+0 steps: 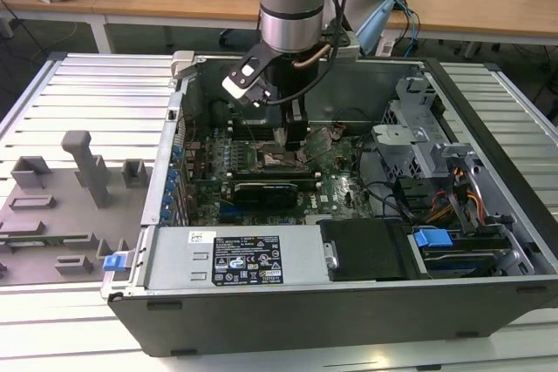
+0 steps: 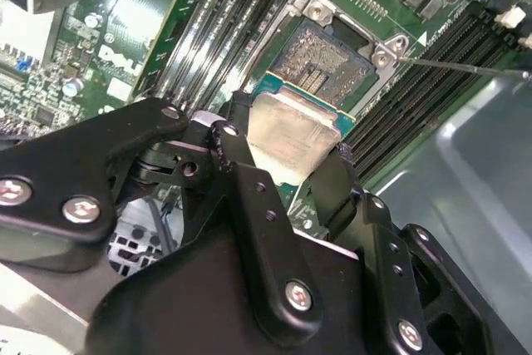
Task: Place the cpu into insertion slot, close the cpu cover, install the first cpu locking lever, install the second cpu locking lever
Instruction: 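Place the cpu into insertion slot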
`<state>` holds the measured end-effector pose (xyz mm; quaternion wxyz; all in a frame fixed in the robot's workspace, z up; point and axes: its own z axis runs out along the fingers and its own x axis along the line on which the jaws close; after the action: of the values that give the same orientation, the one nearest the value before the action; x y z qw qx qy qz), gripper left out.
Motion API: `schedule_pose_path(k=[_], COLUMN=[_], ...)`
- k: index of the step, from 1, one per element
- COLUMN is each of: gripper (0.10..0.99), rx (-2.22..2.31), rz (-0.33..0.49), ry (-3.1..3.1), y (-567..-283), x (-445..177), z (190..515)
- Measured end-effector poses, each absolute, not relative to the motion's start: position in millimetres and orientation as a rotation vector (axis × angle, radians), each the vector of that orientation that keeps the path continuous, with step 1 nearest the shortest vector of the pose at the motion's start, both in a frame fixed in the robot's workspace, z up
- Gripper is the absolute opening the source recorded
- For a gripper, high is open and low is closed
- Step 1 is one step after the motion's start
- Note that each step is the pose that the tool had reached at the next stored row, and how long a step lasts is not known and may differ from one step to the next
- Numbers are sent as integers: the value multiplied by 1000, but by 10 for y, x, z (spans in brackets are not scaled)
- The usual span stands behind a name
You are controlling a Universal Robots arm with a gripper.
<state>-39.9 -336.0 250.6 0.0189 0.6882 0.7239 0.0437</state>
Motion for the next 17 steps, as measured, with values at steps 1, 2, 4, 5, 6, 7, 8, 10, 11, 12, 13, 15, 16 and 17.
schedule_pose_path(k=[1, 2, 4, 5, 6, 7, 8, 10, 11, 12, 13, 15, 16, 17], gripper=[537, 537, 537, 537, 537, 537, 537, 537, 537, 537, 537, 537, 537, 537], rx=[2135, 2134, 2132, 2133, 2133, 2133, 2132, 2131, 2131, 2131, 2131, 2131, 2131, 2131], rz=[136, 136, 136, 136, 136, 137, 140, 141, 141, 141, 141, 141, 141, 141], ry=[2249, 2250, 2252, 2252, 2252, 2252, 2251, 2250, 2250, 2250, 2250, 2250, 2250, 2250], y=[-3355, -3352, -3347, -3347, -3347, -3347, -3346, -3344, -3341, -3338, -3334, -3325, -3319, -3308], x=[-410, -421, -437, -437, -438, -437, -446, -468, -472, -476, -478, -483, -487, -492], z=[2475, 2448, 2404, 2401, 2401, 2401, 2389, 2357, 2340, 2317, 2300, 2270, 2260, 2248])
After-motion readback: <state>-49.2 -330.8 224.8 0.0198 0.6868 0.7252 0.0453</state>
